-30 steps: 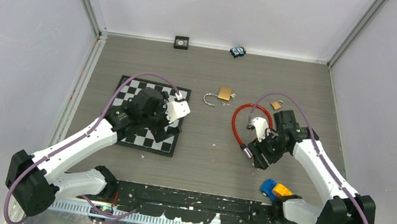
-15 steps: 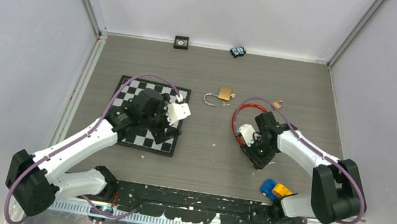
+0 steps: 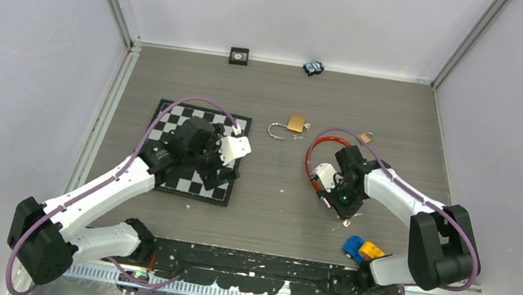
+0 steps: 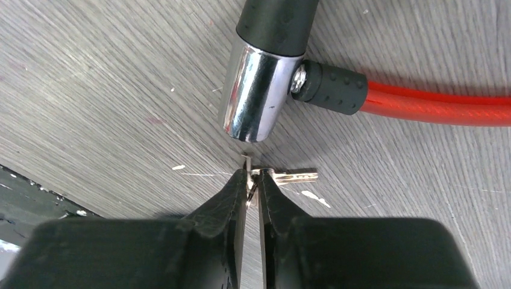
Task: Unlock with the key
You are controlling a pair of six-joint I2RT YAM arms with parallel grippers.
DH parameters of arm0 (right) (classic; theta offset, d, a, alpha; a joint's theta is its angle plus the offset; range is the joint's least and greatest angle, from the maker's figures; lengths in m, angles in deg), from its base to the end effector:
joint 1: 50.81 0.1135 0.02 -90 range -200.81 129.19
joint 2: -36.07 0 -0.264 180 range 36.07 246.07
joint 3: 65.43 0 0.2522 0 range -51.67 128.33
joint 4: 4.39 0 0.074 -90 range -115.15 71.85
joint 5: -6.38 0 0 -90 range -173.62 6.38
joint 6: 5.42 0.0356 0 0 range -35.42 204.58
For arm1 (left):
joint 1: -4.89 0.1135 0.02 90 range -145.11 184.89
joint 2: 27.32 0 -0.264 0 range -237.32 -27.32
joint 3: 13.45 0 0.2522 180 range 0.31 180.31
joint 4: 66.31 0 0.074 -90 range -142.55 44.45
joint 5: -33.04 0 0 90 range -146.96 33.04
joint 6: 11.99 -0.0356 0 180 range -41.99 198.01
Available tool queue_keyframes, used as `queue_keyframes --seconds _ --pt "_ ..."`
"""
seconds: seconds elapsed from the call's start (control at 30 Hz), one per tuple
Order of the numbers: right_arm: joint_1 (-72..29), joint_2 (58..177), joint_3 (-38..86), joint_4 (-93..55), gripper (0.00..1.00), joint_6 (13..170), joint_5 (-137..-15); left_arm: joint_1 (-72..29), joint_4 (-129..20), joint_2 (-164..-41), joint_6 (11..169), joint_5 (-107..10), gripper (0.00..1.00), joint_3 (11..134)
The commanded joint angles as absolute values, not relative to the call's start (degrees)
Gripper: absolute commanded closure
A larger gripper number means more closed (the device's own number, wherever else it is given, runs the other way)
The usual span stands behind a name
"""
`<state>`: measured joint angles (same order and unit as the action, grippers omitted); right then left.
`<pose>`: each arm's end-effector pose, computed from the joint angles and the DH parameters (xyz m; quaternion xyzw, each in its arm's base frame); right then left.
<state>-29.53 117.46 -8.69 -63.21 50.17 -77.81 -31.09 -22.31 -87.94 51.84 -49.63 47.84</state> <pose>0.2057 0.0840 0.1606 -0.4683 0.8803 0.0438 0.0623 0.1771 -0.1342 0.2715 0.4947 0.7718 -0.0923 0.3888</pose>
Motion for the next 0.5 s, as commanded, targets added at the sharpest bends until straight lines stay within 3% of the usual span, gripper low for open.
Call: queue_keyframes --seconds 0.0,0.23,0.33,0.4,0.47 --pt "-29.3 114.8 -5.1 -65.5 0.85 49.9 -78.4 -30.8 -24.6 -87.4 50.9 -48.0 0.02 47.8" --pt "-29.3 110.8 3.2 -73.1 0.99 51.3 -74.2 -30.8 -26.6 -89.7 49.1 -44.7 0.02 49.2" --pt "-29.3 108.9 5.1 -75.2 0.99 51.3 -75.1 -30.8 -26.5 -91.7 49.1 -42.7 0.02 51.4" --pt "-29.3 108.1 4.2 -75.2 0.94 50.7 -77.1 -30.8 -26.1 -92.9 49.3 -41.9 0.02 52.5" --pt "-29.3 107.6 2.4 -74.7 0.8 50.2 -78.1 -30.8 -26.2 -93.4 49.5 -41.5 0.02 52.7"
